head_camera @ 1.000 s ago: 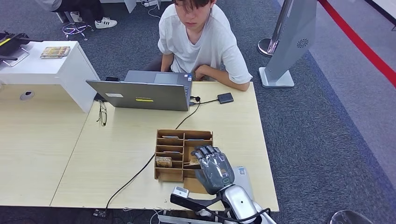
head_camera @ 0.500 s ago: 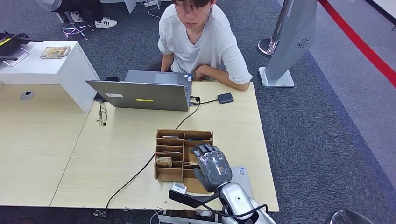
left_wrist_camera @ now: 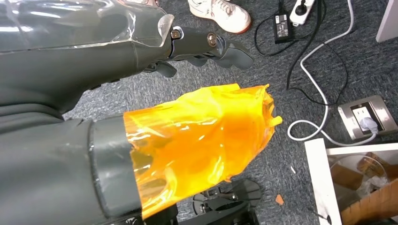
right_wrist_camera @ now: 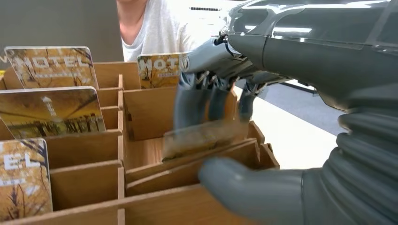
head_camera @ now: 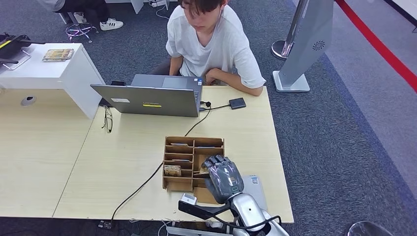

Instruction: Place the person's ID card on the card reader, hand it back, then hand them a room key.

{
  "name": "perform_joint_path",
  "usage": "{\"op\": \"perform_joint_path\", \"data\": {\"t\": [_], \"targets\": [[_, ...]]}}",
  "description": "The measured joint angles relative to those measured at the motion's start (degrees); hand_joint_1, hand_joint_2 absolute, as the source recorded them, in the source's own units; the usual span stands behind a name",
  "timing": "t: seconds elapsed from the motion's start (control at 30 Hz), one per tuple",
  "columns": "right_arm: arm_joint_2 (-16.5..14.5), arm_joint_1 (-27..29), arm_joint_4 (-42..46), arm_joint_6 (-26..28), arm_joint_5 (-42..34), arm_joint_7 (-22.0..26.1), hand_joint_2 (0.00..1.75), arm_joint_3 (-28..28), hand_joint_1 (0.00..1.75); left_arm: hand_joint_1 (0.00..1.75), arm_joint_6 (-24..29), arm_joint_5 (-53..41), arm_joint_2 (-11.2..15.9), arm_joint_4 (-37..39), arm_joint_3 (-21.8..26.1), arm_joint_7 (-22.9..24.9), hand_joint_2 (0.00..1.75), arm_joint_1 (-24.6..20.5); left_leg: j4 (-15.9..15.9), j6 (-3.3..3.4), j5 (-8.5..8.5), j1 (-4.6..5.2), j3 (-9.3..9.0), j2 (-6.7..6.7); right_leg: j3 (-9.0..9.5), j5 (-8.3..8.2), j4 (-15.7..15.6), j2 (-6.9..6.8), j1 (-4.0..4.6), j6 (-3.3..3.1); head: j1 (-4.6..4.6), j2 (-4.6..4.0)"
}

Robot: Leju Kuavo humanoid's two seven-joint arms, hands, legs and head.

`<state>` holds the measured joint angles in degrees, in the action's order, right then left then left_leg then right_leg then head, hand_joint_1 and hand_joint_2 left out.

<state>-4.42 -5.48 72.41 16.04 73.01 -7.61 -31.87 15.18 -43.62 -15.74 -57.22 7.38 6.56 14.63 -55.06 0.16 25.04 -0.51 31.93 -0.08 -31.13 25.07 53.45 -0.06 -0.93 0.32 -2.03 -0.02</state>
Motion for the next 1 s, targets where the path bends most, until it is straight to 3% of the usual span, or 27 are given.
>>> {"op": "perform_joint_path", "data": {"t": [0.23,0.67,0.73,0.87,1.0], "targets": [[0.0,-0.8,-1.5,0.7,0.1,-0.1,1.75,0.0,1.6,0.0,0.5,0.9,0.0,0.0,-0.2,0.0,0.0,0.1,0.0,0.0,0.0,0.0,-0.01,0.0,0.01,0.0,0.0,0.0,0.0,0.0,0.0,0.0],[0.0,-1.4,-2.0,1.0,0.2,0.2,1.75,0.0,1.67,0.0,0.7,1.9,0.0,0.0,-0.2,-0.1,0.0,0.2,0.0,0.0,0.0,0.0,-0.05,0.0,0.03,0.0,0.0,0.0,0.0,0.0,0.0,0.0],[-0.1,-1.9,-2.2,1.0,-0.1,1.4,1.75,-0.2,1.73,0.0,1.0,4.3,0.1,0.3,-0.5,-0.2,0.0,-0.9,0.0,-0.01,-0.05,0.0,-0.04,-0.02,0.02,-0.03,0.0,-0.01,0.0,-0.01,-0.01,0.0],[-1.0,-4.2,-3.4,2.0,-2.2,3.3,1.75,-2.1,1.72,0.0,4.8,13.0,1.3,5.0,-2.7,-1.5,0.0,-7.4,0.0,-0.09,-0.19,-0.05,-0.01,-0.07,0.03,-0.16,0.0,-0.03,0.03,-0.06,0.01,0.0],[-1.3,-4.5,-2.4,2.7,-3.0,3.3,1.75,-2.7,1.74,0.0,6.7,17.3,3.3,5.7,-6.7,-0.4,0.0,-7.7,0.0,-0.15,-0.23,-0.06,-0.04,0.01,-0.02,-0.23,0.1,0.07,0.05,-0.11,0.0,0.0]]}}
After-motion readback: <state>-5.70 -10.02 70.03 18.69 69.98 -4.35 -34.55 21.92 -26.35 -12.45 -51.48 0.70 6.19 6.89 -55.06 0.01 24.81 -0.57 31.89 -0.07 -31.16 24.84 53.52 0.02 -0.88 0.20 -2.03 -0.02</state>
